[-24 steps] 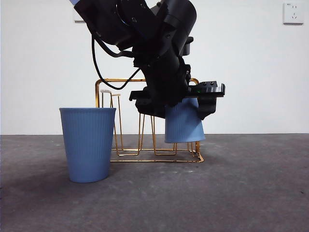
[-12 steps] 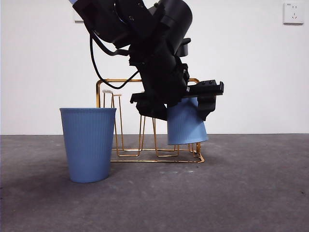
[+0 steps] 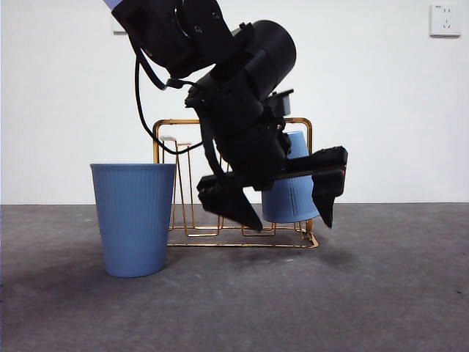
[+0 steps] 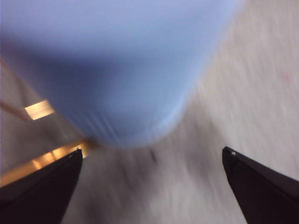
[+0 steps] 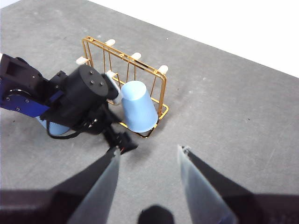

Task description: Pick up cup 1,put cup 1 in the cup rack,pick up cup 2,put cup 2 in the cup rack

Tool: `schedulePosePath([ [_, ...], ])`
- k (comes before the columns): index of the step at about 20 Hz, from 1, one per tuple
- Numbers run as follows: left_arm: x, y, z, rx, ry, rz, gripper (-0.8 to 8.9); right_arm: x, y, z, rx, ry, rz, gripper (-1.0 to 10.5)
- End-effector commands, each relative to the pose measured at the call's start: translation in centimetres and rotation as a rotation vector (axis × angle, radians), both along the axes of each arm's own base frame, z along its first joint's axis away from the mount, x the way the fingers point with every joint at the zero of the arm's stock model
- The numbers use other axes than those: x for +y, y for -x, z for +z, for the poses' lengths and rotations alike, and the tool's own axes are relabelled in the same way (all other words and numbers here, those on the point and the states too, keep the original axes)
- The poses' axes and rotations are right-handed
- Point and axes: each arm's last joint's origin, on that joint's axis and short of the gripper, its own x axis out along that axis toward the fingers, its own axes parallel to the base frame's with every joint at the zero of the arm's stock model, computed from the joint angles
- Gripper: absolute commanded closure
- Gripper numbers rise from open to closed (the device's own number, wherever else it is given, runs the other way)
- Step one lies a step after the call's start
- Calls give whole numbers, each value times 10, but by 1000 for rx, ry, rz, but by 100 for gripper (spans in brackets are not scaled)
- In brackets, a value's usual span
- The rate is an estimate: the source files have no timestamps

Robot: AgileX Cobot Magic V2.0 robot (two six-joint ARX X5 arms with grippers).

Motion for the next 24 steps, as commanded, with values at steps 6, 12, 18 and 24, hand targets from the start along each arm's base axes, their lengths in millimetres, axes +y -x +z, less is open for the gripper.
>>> schedulePosePath([
  [6,1,17,27,152,24,-98,312,0,0,1,-5,-1,6,729],
  [12,27,48,88,153,10,-123,315,4,-6,0,12,5,6,728],
  [18,87,102,192,-81,140,-160,315,25,-36,-3,110,-88,97,726],
  [24,187,182,262,-336,220,-51,315,79,-107,-25,308,-233,288,716],
])
